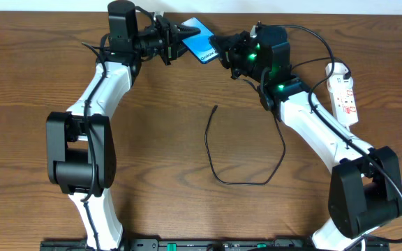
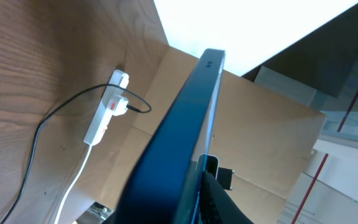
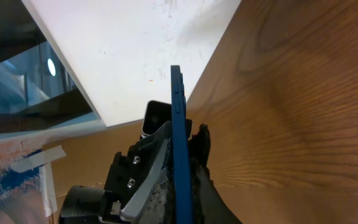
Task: Plug charger to phone and switch on socket
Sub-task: 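Open the right gripper and carry the phone upper-left with the left gripper, then move the right gripper down over the black cable's USB-C plug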
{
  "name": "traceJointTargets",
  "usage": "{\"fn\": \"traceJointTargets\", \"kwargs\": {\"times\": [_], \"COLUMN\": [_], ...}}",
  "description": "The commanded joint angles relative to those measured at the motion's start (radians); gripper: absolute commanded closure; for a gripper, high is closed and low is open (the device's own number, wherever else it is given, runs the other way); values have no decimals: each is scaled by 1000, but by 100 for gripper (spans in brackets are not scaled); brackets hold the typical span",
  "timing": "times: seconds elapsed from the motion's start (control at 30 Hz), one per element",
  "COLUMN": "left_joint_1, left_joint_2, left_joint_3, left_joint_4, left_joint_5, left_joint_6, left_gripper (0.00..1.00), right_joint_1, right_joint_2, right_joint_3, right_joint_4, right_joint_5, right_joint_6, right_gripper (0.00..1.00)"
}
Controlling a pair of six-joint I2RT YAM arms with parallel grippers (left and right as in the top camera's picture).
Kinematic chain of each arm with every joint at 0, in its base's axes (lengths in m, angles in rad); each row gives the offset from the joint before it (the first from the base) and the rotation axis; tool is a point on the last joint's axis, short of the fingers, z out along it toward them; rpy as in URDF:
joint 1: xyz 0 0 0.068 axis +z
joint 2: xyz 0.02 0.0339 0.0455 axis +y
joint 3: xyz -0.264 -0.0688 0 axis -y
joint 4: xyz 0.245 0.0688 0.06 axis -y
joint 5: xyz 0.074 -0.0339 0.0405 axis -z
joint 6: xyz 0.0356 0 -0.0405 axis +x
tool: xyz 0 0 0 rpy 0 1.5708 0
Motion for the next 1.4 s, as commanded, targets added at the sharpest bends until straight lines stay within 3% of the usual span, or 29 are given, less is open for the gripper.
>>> {"fn": "traceJointTargets", "kwargs": {"times": [0.0,0.27,0.43,0.77,1.0,1.17,1.37], "left_joint_1": [-20,-23,-23,-1,58,120,179], "left_joint_2": [-14,-14,-14,-14,-14,-14,-14], "left_joint_3": [15,15,15,15,15,15,13], "left_joint_4": [4,4,4,3,3,3,3], "left_joint_5": [3,3,3,18,113,210,272], "left_joint_6": [-11,-51,-51,57,222,283,286], "left_gripper": [79,92,93,93,93,93,93], "right_joint_1": [26,27,32,30,1,-40,-75], "right_joint_2": [-29,-29,-29,-29,-29,-29,-29], "right_joint_3": [13,13,13,13,13,13,13], "right_joint_4": [8,8,7,-56,-137,-203,-349], "right_joint_5": [-33,-34,-33,-29,-29,-37,-48], "right_joint_6": [-21,-21,-31,-99,-222,-479,-638], "right_gripper": [99,99,99,81,71,54,64]}}
